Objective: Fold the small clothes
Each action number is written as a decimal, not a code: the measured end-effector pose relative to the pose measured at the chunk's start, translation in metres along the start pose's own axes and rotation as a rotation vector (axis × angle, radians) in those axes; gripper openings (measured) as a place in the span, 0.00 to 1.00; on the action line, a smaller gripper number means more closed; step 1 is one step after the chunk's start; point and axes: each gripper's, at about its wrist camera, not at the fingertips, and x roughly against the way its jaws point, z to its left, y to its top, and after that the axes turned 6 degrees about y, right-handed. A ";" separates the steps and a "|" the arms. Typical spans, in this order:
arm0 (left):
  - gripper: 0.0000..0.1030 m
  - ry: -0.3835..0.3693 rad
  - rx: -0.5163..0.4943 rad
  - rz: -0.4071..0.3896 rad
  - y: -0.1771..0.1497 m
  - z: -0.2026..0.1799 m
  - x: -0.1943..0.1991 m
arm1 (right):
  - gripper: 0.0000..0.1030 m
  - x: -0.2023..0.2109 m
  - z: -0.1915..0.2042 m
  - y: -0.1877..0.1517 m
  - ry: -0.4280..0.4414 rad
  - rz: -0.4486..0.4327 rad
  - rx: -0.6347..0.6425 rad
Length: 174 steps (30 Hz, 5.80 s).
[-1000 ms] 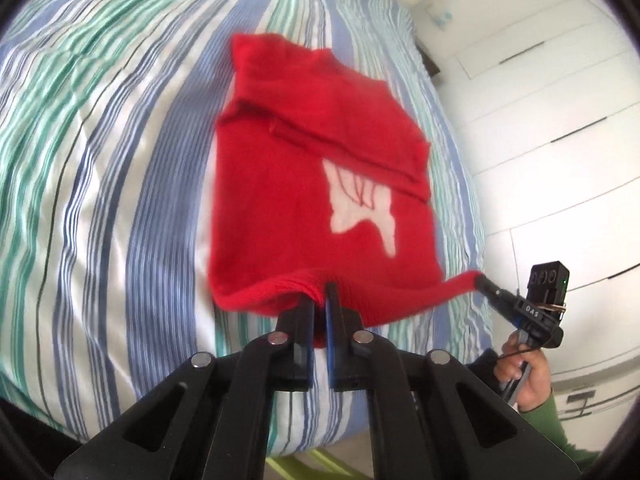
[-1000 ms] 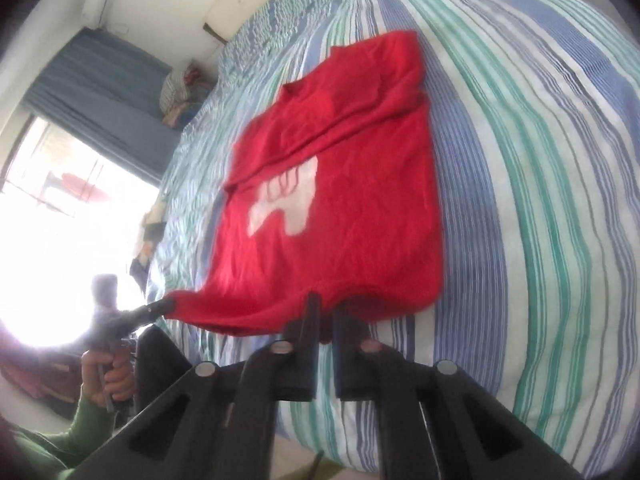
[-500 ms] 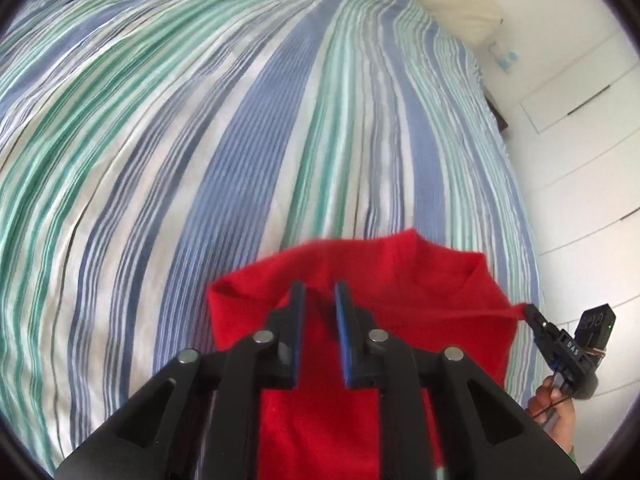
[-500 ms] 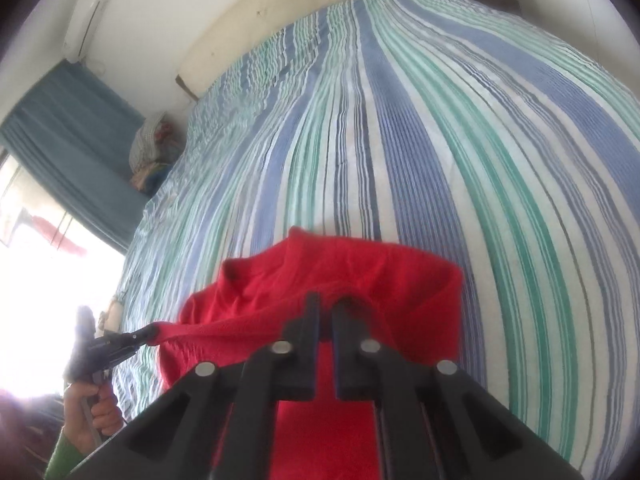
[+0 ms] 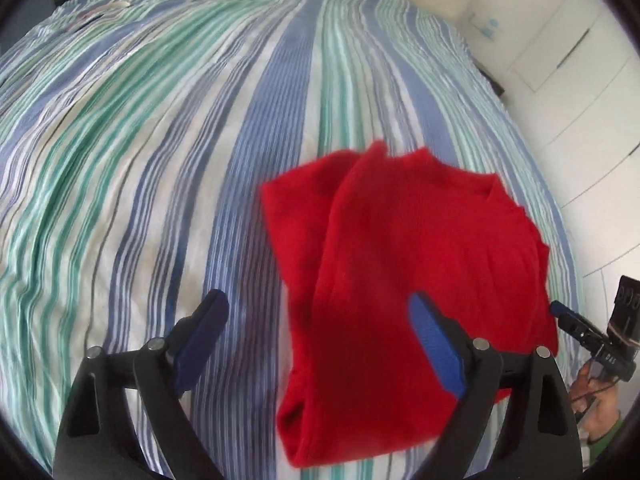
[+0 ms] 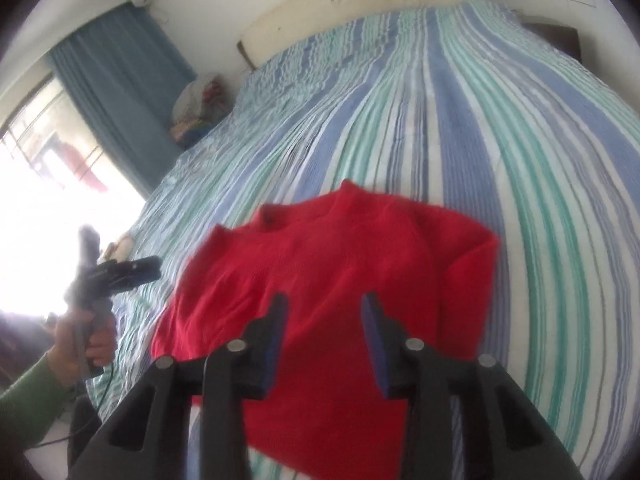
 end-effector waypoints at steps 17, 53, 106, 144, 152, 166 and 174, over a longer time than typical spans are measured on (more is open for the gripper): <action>0.94 0.183 -0.077 -0.135 -0.166 -0.022 0.041 | 0.70 0.032 0.077 -0.151 -0.618 0.064 0.158; 1.00 0.198 -0.150 -0.217 -0.187 -0.028 0.031 | 0.70 0.018 0.091 -0.177 -0.733 0.109 0.210; 0.99 0.205 -0.153 -0.162 -0.184 -0.031 0.034 | 0.99 0.025 0.044 -0.203 -0.572 -0.074 0.078; 0.98 0.096 0.327 -0.211 -0.145 0.127 0.087 | 0.10 -0.091 0.130 0.060 -0.005 0.087 -0.132; 0.98 0.104 0.325 -0.195 -0.143 0.129 0.084 | 0.53 -0.208 0.172 0.021 0.139 0.231 -0.193; 0.98 0.096 0.341 -0.198 -0.142 0.132 0.086 | 0.38 -0.135 0.173 0.011 -0.047 0.239 0.149; 0.98 0.119 0.320 -0.192 -0.145 0.130 0.083 | 0.35 -0.207 0.241 -0.084 -0.095 0.344 0.492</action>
